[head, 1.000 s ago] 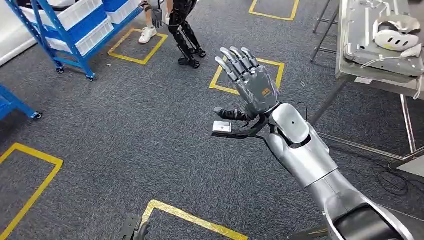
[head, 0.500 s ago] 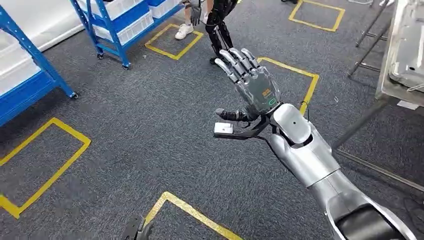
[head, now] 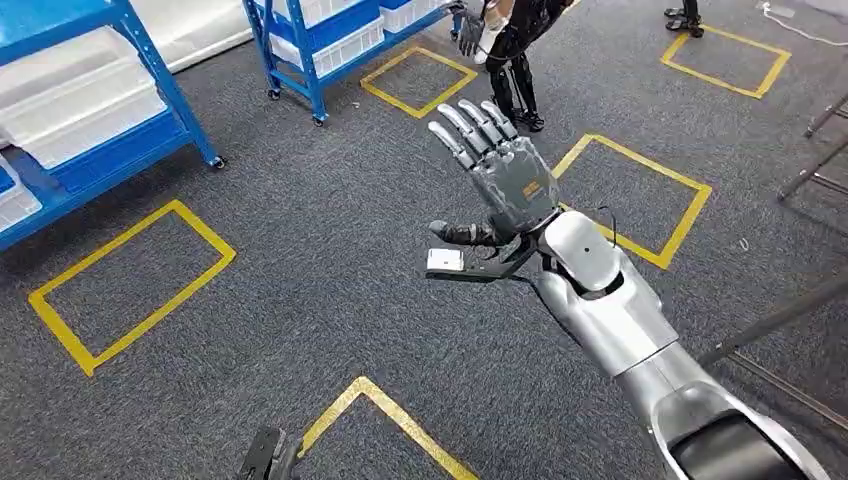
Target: Take the parts from the cabinet and place them on the table.
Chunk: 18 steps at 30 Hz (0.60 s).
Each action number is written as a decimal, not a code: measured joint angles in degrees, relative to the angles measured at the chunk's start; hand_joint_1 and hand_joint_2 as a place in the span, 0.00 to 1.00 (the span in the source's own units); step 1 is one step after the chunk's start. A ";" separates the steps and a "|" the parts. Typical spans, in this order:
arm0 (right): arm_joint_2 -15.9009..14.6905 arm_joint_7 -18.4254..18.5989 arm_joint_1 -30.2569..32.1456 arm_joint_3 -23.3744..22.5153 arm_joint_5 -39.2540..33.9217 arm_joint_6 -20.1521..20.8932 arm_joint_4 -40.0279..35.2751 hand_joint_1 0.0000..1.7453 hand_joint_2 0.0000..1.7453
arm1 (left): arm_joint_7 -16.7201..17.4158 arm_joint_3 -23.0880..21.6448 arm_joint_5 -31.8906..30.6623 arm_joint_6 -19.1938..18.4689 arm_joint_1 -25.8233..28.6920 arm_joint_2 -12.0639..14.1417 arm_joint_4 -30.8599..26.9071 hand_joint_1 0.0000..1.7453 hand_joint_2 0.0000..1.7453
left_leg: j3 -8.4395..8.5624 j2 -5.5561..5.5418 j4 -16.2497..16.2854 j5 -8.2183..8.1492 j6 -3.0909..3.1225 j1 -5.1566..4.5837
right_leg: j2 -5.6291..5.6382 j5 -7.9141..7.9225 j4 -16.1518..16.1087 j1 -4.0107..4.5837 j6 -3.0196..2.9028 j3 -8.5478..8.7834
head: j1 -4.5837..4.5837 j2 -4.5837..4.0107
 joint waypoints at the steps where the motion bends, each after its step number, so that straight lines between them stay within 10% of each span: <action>1: 0.00 0.00 -0.04 0.00 0.02 0.00 0.00 0.00 0.00 | 0.02 0.00 0.00 0.00 0.05 0.00 0.00 0.00 0.00 | -0.10 -0.62 -0.15 0.08 -0.31 0.23 | -0.52 -0.07 0.06 0.29 -0.14 0.03 | 0.00 0.00; 3: 0.11 0.00 -0.21 0.00 0.00 0.00 -0.02 0.00 0.00 | 0.02 0.02 -0.02 0.00 0.25 0.07 0.00 0.00 0.00 | -0.35 -1.66 -0.16 0.05 -1.04 0.15 | -2.03 0.17 -0.64 -0.27 -0.79 0.43 | 0.00 0.00; 5: 0.20 0.00 -0.39 0.00 0.00 -0.02 -0.04 0.00 0.00 | 0.02 0.00 -0.07 0.00 0.23 0.09 0.00 0.00 0.00 | -2.07 3.96 3.88 -2.68 -1.39 -0.07 | -3.41 0.24 -1.02 -0.01 -1.58 0.77 | -0.13 0.00; 7: 0.17 0.00 -0.24 0.00 0.00 0.00 0.00 0.00 0.00 | 0.02 0.00 -0.11 0.00 -0.06 0.09 0.00 0.00 0.00 | -6.39 5.79 12.87 -6.62 -1.70 0.16 | -5.01 0.06 -1.02 0.32 -1.85 0.81 | -0.11 0.00; 9: 0.17 -0.02 -0.11 0.00 0.00 0.00 0.00 0.00 0.00 | 0.04 0.00 -0.11 0.00 0.10 0.09 0.00 0.00 0.00 | -8.70 6.12 17.38 -7.24 -1.97 0.39 | -6.53 -0.06 -0.99 0.44 -1.95 0.84 | -0.13 0.00; 12: 0.20 -0.02 -0.15 0.00 0.00 0.00 0.00 0.00 0.00 | 0.04 0.00 -0.11 0.00 0.22 0.11 0.00 0.00 0.00 | -2.93 7.33 6.15 -0.97 -1.74 0.38 | -8.64 -0.42 -0.96 0.46 -1.72 1.21 | -0.13 0.00; 14: 0.18 -0.02 -0.21 -0.02 0.00 0.00 -0.02 0.00 0.00 | 0.02 0.00 -0.11 0.02 0.01 0.13 0.00 0.00 0.00 | 0.64 10.99 -0.33 -0.43 -1.21 -0.92 | -9.80 -0.82 -0.91 0.93 -1.18 1.53 | -0.13 0.00; 18: 0.39 -0.02 -0.33 -0.02 0.02 -0.04 -0.02 0.00 0.00 | 0.02 0.00 -0.09 0.02 0.17 0.28 0.00 0.00 0.00 | 0.52 8.29 -0.90 -0.01 0.05 -0.63 | -12.22 -1.25 -1.02 1.06 -0.09 2.21 | -0.11 0.00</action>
